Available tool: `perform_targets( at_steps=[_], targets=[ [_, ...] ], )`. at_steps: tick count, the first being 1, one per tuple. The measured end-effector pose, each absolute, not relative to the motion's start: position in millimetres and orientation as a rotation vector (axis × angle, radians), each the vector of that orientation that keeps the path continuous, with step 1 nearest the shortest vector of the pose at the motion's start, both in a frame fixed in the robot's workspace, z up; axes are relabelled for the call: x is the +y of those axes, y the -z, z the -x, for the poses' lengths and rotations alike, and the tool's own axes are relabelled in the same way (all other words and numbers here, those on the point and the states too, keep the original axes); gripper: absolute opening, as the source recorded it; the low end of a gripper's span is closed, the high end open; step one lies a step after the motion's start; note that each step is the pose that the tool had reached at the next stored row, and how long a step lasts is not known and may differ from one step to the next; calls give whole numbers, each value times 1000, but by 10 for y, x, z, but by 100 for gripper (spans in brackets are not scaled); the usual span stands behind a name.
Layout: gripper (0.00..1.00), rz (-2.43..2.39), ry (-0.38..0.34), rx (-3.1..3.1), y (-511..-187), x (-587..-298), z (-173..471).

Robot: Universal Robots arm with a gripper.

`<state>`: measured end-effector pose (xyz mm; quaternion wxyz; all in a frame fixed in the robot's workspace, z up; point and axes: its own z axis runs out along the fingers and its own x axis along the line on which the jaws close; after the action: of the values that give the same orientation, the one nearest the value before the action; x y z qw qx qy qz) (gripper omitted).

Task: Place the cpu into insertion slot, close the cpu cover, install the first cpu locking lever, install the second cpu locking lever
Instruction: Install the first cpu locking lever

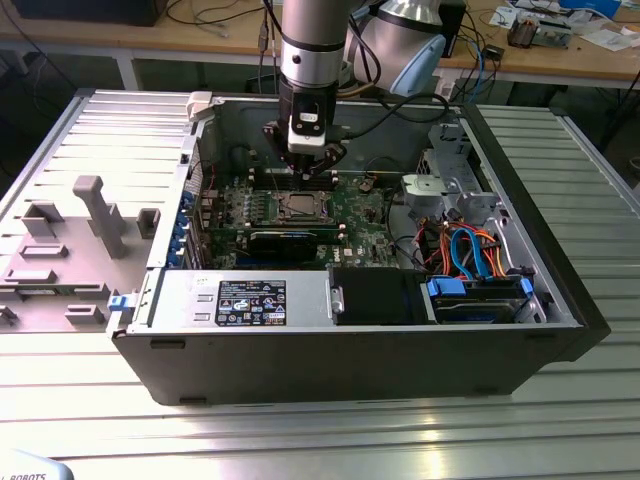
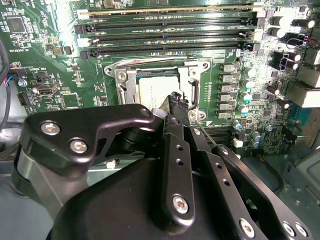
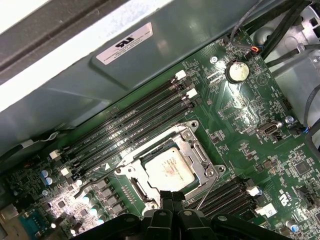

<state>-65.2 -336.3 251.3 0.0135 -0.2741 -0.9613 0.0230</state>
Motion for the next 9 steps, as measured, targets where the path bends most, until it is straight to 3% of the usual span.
perform_targets(
  at_steps=[9],
  targets=[
    [11, 846, -72, -2997, -2513, -3363, 652]
  ],
)
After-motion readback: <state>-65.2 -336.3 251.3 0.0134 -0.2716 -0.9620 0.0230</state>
